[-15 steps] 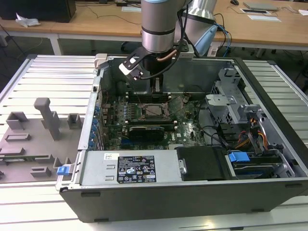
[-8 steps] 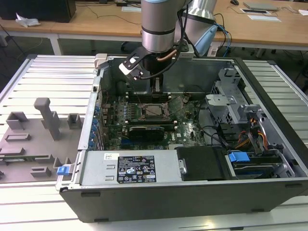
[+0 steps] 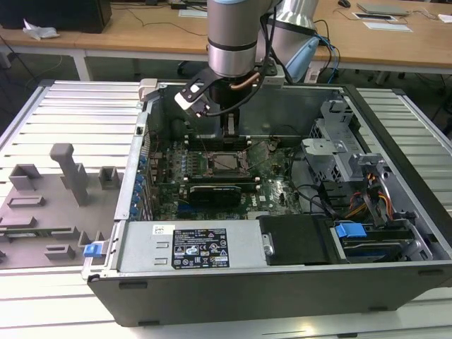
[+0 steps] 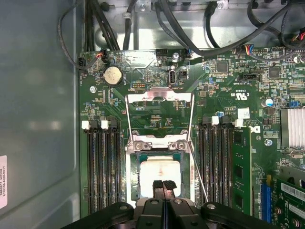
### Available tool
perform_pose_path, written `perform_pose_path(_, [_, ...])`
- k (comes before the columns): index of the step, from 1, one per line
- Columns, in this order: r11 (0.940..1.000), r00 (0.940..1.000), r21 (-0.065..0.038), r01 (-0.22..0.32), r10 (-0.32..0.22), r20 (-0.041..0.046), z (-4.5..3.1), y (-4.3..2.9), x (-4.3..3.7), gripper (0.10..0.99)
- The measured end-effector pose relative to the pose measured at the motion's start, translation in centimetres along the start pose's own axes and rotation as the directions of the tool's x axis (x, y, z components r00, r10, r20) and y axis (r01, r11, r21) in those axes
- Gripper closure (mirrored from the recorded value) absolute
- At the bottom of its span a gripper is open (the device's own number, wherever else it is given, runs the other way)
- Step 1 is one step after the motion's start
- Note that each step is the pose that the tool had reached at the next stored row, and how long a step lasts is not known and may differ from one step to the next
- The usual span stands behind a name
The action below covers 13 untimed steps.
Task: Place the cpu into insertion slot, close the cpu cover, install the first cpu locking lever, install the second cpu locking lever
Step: 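Close the cpu cover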
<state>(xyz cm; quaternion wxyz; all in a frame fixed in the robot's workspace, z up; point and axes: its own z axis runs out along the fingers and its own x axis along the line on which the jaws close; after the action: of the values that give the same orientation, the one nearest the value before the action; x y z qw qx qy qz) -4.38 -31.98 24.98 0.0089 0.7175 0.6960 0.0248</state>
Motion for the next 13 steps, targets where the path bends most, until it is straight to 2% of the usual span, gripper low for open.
perform_pose_path(3, [1.0000,1.0000,0.000,0.000,0.000,-0.0002,-0.40,0.03,0.01,0.980])
perform_pose_path(5, [1.0000,1.0000,0.000,0.000,0.000,-0.0003,-1.12,0.06,0.03,0.980])
perform_pose_path(7, [1.0000,1.0000,0.000,0.000,0.000,-0.0003,-1.50,0.08,0.04,0.980])
perform_pose_path(13, [1.0000,1.0000,0.000,0.000,0.000,-0.0001,-1.69,0.32,0.05,0.980])
